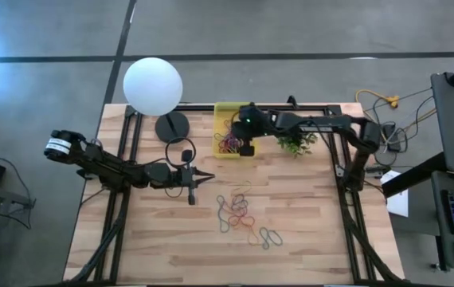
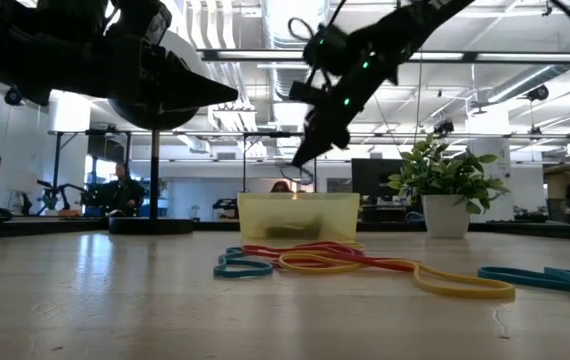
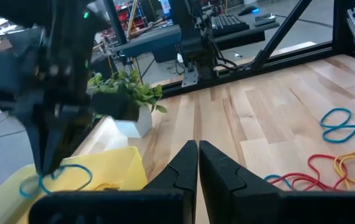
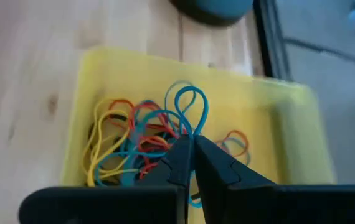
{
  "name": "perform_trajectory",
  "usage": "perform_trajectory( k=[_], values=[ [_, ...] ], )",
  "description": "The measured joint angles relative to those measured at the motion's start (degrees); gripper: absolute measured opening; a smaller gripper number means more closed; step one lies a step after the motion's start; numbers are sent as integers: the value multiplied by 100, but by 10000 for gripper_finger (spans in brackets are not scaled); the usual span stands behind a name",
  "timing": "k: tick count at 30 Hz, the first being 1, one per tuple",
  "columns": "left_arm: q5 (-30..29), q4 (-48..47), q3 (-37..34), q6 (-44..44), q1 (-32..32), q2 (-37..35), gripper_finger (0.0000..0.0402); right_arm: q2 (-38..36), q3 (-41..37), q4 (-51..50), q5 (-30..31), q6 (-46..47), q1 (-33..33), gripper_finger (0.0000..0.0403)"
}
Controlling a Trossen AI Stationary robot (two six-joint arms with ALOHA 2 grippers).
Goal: Pick and place rubber bands into bin
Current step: Put the blue rubber band into the yellow bin, then put the yellow rubber band into the yellow bin
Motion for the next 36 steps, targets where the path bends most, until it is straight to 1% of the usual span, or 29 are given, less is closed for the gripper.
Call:
perform_trajectory(
  k=[5, 9, 12, 16, 18, 20, 22, 25, 26, 28, 33, 36],
  values=[
    [0, -45, -9, 2, 0, 0, 0, 408, 289, -143, -122, 360, -146, 9],
    [2, -43, -33, 4, 7, 0, 0, 483, 413, -440, -500, 305, -217, 26],
    [2, -43, -46, 4, 7, 2, 0, 466, 425, -492, -566, 264, -221, 59],
    [0, -41, -58, 3, 7, 0, 0, 393, 427, -505, -582, 338, -215, 116],
    [0, -43, -66, 1, 7, 0, 0, 379, 450, -676, -622, 379, -216, 140],
    [0, -41, -74, -7, 7, 0, 0, 322, 458, -1153, -894, 370, -217, 160],
    [0, -41, -85, -33, 7, 0, 0, 220, 458, -1829, -1404, 324, -210, 172],
    [0, -43, -106, -28, 7, 0, 0, 21, 380, -2884, -2181, 386, -107, 179],
    [0, -42, -107, -6, 7, 0, 0, -48, 315, -3149, -2310, 418, -32, 179],
    [-2, -41, -109, 39, 16, 0, 0, -223, 130, -3444, -2383, 492, 158, 176],
    [-4, -45, -118, 105, 43, 0, 0, -777, -349, -3444, -2403, 874, 798, 165],
    [-3, -151, -120, 101, 44, 0, 0, -1048, -670, -3129, -2400, 1315, 1224, 158]
  ],
)
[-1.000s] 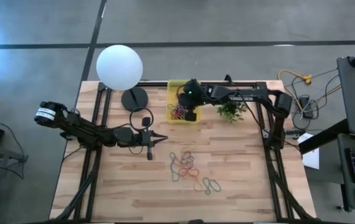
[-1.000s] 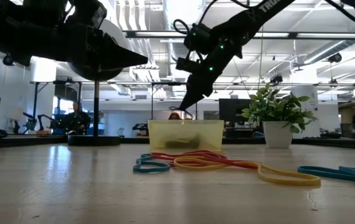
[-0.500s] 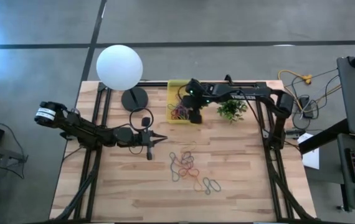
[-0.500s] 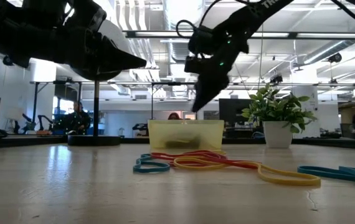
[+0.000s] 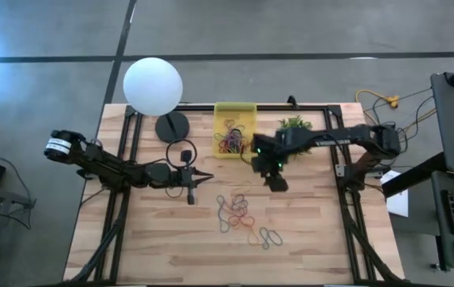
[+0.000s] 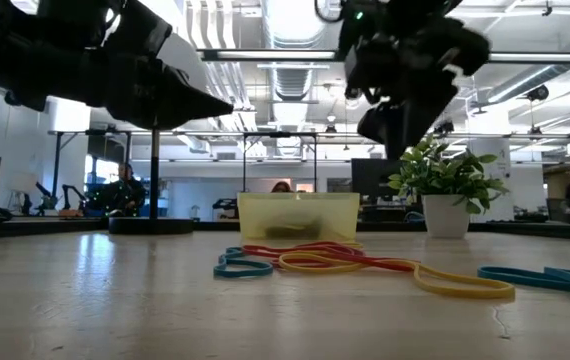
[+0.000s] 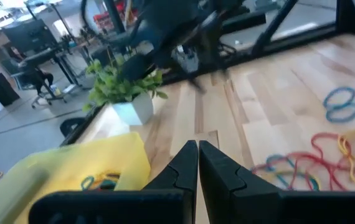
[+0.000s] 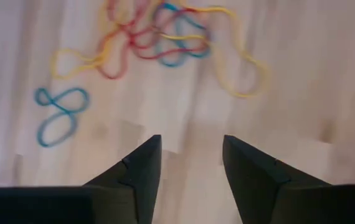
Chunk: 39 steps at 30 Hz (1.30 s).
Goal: Pick and place rubber bands into bin
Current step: Put the yellow rubber band into the yellow bin
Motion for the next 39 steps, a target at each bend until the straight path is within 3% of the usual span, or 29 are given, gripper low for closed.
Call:
perform_trajectory(
  k=[7, 16, 22, 25, 29, 39],
  values=[
    [-1, -148, -2, 4, 4, 2, 0, -307, -1011, 1165, 5, 1143, 1045, 151],
    [1, -132, -2, -4, 4, 2, 0, -142, -1891, 4222, 241, 1758, 1860, 148],
    [4, 28, 0, -17, 4, 2, 0, -62, -1904, 4193, 2047, 1092, 2046, 146],
    [6, 46, 0, -27, 4, 2, 0, -64, -1899, 4248, 2494, 743, 1940, 142],
    [6, 33, 0, -153, 4, 2, 0, 17, -1895, 4292, 2506, 529, 1679, 135],
    [6, -23, 0, -153, 4, 2, 0, 449, -1771, 4091, 1817, -90, 1133, 115]
  ],
)
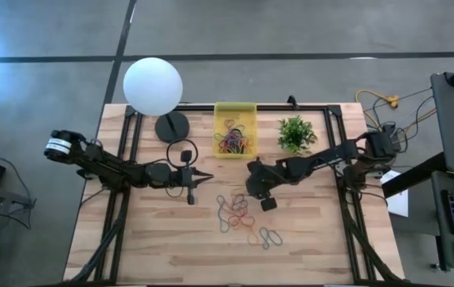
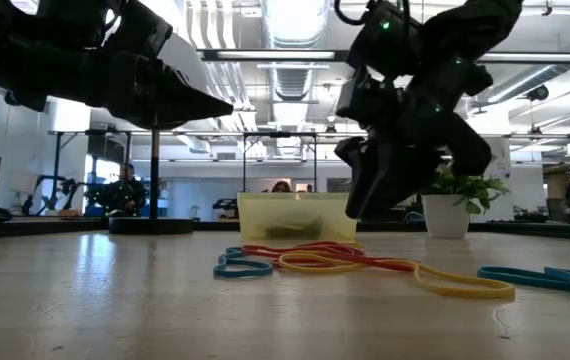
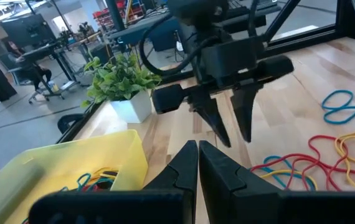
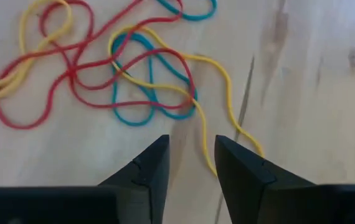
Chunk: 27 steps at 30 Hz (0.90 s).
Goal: Pick and place rubber bands into bin
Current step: Put the yellow rubber band into the yellow bin
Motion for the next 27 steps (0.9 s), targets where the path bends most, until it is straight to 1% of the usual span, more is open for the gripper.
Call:
perform_trajectory(
  k=[2, 4, 9, 12, 21, 27],
  values=[
    [0, -2, 0, 2, 0, 0, 0, 40, 91, -54, -315, -91, -130, 110],
    [0, -4, 0, 2, 0, 0, 0, 40, 151, -235, -507, -203, -252, 104],
    [-1, -19, 0, 4, 0, 0, 0, 42, 294, -412, -543, -544, -446, 94],
    [-2, -24, 0, 4, 0, 0, 0, 129, 354, -402, -821, -626, -477, 89],
    [-2, -41, 0, 7, 0, 0, 0, 731, 587, -432, -832, -667, -489, 91],
    [-4, -44, 0, 7, 0, 0, 0, 1007, 915, -783, -804, -659, -567, 85]
  ],
)
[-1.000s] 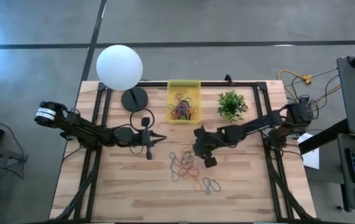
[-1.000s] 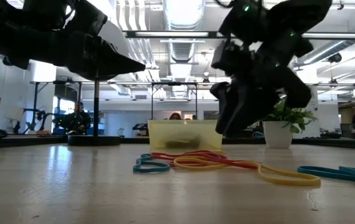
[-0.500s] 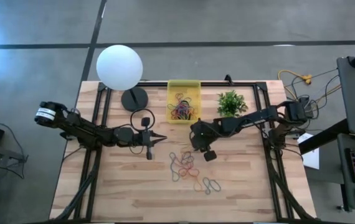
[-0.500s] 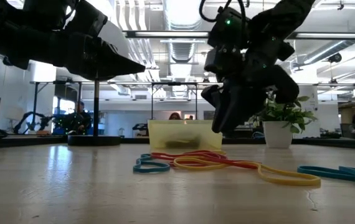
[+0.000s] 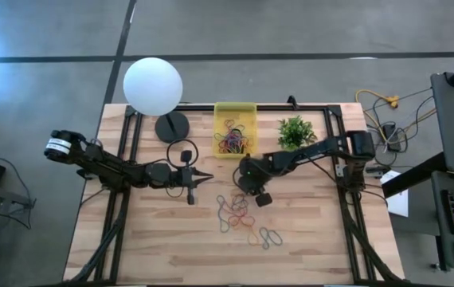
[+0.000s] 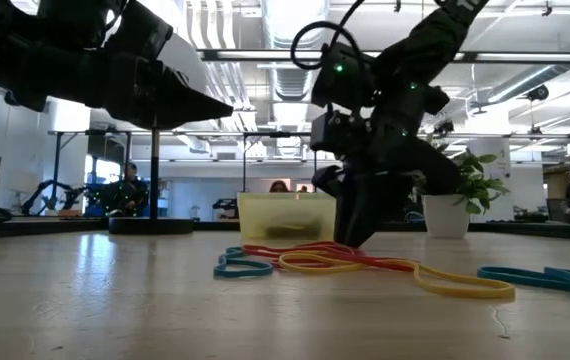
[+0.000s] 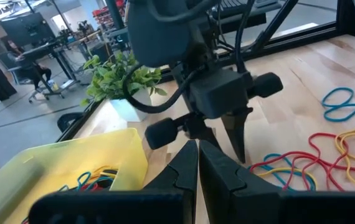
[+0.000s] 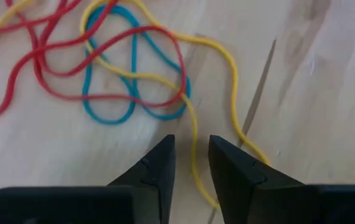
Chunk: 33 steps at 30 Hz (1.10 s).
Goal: Pick and place rubber bands into bin
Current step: Put the yellow rubber band into the yellow bin
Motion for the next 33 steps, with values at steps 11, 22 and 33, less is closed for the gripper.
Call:
perform_trajectory(
  k=[11, 22, 33],
  values=[
    [-2, -127, 2, 2, 33, 0, 0, 663, 1000, -1292, -10, 9, -39, 79],
    [-2, -127, 2, 2, 33, 0, 0, 968, 1524, -1903, 17, -51, 15, 68],
    [-2, -127, 2, 4, 33, 0, 0, 963, 1475, -1949, 47, -181, 134, 10]
  ],
)
